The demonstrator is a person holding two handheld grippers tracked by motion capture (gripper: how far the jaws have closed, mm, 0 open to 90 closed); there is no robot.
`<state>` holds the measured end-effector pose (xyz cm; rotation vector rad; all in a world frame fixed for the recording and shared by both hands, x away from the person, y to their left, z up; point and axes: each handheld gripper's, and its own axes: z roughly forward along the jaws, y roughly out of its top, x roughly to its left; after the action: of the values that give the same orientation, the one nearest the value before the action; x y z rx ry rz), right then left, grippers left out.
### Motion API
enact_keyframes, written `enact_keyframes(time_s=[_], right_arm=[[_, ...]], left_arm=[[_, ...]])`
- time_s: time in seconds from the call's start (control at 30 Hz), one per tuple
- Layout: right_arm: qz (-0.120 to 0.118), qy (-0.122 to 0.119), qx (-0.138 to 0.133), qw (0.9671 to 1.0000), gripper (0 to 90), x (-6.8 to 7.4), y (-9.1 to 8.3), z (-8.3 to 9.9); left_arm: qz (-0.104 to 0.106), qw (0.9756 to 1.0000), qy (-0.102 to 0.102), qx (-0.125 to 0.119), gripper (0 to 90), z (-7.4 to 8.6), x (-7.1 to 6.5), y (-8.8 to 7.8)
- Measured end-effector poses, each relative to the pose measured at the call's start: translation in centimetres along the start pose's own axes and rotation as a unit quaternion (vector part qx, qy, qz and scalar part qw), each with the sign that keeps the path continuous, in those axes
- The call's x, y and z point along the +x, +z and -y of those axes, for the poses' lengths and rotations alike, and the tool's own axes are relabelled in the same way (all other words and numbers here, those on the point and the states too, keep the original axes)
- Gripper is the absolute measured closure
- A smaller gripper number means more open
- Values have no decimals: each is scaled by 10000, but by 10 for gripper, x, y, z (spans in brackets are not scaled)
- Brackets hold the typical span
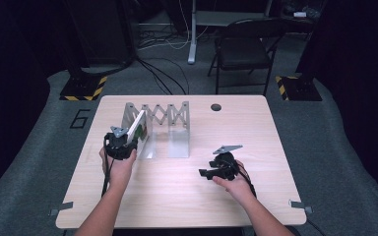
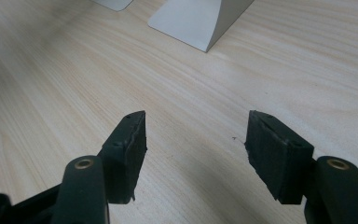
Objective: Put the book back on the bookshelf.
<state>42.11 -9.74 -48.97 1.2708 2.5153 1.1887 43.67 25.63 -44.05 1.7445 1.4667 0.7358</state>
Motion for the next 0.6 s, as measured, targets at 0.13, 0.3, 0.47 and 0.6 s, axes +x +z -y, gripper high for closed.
enact_keyframes(time_s=[0.13, 0.3, 0.47, 0.6], right_arm=[[4, -12, -11, 10000, 383, 0, 0, 0], [-6, -67, -3, 10000, 384, -1, -1, 0], [-6, -78, -8, 10000, 384, -1, -1, 0], [-3, -80, -8, 10000, 383, -1, -1, 0]], left_arm=[[11, 9999, 72, 85, 760, 1, 0, 1], [-4, 9999, 71, 75, 760, 1, -1, 2], [-30, 9999, 75, 83, 760, 2, 0, 4], [-38, 10000, 13, 58, 760, 4, 1, 6]])
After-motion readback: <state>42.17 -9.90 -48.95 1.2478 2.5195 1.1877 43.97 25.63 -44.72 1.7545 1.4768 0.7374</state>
